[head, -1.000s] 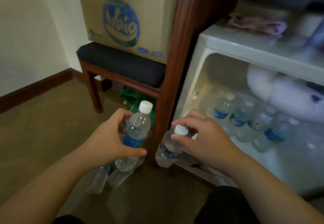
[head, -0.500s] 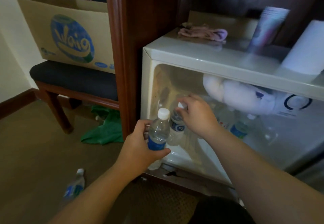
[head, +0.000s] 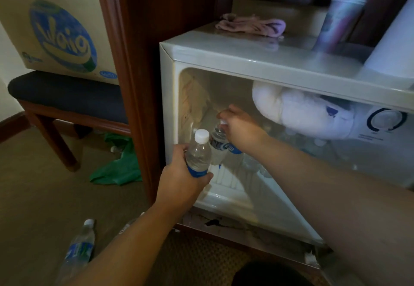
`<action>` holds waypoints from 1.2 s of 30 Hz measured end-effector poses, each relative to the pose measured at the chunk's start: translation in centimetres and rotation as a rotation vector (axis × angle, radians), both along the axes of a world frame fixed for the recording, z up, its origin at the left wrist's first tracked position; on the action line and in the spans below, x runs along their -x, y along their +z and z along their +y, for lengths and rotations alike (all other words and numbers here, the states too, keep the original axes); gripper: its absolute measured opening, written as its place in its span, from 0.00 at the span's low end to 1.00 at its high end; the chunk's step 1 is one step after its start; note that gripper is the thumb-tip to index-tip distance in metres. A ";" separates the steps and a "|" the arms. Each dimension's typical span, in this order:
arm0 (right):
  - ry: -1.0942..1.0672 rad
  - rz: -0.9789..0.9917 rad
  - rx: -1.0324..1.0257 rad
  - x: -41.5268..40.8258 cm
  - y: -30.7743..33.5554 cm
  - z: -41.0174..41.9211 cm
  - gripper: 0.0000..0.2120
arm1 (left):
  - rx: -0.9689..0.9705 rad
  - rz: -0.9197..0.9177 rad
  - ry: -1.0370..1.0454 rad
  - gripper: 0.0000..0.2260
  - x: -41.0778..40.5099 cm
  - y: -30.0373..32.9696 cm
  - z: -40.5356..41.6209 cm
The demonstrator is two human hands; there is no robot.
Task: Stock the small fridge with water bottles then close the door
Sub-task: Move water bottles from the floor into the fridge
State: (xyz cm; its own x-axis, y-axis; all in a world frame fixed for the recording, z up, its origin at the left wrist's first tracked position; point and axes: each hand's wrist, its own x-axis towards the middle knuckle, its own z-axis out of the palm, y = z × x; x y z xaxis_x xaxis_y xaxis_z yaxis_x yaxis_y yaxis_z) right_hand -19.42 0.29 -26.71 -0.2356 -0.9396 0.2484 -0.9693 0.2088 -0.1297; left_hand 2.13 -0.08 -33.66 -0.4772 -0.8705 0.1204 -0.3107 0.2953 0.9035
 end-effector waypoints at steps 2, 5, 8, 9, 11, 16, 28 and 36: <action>-0.003 0.012 -0.020 0.3 -0.1 -0.3 0.10 | -0.007 -0.005 0.017 0.34 1.2 -0.3 -0.3; 0.004 0.026 -0.038 0.7 -0.3 -0.5 0.10 | 0.029 -0.012 0.064 0.31 3.1 -1.0 -0.6; 0.012 0.067 -0.081 1.3 -0.4 -0.7 0.10 | 0.068 -0.011 0.105 0.28 5.0 -1.7 -0.8; 0.020 0.071 -0.090 1.5 -0.4 -0.8 0.10 | 0.056 -0.010 0.118 0.26 5.5 -1.7 -0.9; 0.028 0.091 -0.076 1.9 -0.4 -0.8 0.11 | 0.021 -0.013 0.149 0.23 6.2 -1.7 -1.1; 0.049 0.133 -0.084 2.7 -0.6 -1.0 0.11 | 0.017 -0.025 0.217 0.36 7.6 -1.7 -1.9; -0.059 -0.007 -0.071 4.3 -0.6 -1.5 0.14 | 0.076 -0.118 0.228 0.28 11.8 -3.3 -4.7; -0.067 0.065 -0.063 2.6 -1.2 -0.1 0.15 | -0.007 -0.325 0.228 0.23 12.6 -2.6 -5.2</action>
